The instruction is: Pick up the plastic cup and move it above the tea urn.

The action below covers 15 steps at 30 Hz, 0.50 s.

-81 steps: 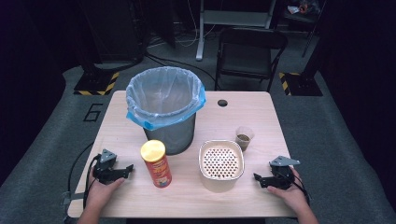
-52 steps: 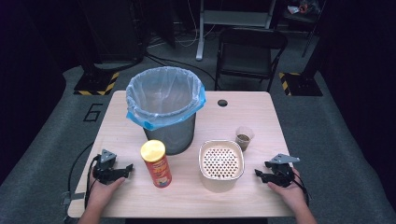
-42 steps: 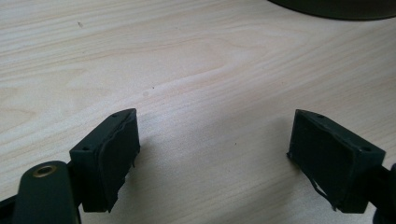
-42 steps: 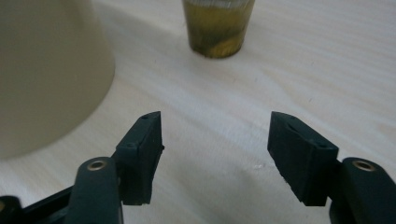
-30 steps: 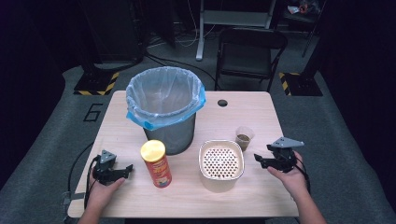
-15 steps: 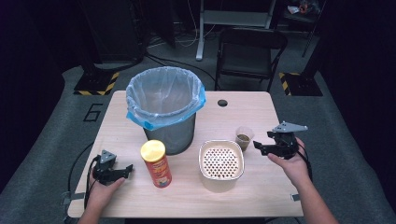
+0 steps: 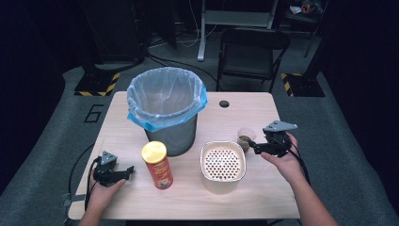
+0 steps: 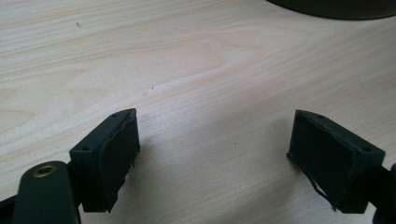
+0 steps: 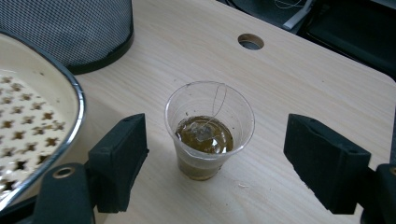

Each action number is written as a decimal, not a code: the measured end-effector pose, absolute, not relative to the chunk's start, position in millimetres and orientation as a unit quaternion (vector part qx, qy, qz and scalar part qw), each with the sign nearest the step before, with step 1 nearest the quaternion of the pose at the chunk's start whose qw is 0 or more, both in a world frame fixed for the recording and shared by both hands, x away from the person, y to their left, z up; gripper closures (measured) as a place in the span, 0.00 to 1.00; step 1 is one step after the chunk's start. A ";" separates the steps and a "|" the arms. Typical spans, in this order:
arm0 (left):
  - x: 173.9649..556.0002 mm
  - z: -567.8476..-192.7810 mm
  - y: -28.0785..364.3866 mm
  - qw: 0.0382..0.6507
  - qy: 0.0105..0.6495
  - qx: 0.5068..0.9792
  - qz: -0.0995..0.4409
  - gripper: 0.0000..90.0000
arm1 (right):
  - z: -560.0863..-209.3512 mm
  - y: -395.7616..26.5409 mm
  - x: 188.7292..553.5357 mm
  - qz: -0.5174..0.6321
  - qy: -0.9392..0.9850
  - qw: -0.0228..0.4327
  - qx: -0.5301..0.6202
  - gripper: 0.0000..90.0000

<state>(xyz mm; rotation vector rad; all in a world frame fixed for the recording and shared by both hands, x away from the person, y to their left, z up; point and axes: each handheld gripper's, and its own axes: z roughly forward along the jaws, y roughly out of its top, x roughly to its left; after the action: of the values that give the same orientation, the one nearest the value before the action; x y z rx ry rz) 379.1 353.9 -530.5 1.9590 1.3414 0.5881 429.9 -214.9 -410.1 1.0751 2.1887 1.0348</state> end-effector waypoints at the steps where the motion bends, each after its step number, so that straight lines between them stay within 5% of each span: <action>1: 379.2 -530.5 353.9 0.341 0.515 0.753 0.226 0.18 | -413.5 -214.2 432.6 0.379 0.802 0.245 0.390 0.24; 15: 379.2 -530.6 353.8 0.341 0.516 0.753 0.225 0.18 | -454.6 -212.0 460.3 0.380 0.809 0.208 0.399 0.18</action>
<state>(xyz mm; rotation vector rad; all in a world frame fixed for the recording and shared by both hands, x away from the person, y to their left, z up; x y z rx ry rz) 379.2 353.8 -530.6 1.9577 1.3418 0.5863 460.3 -212.0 -454.6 1.1093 2.2503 1.0565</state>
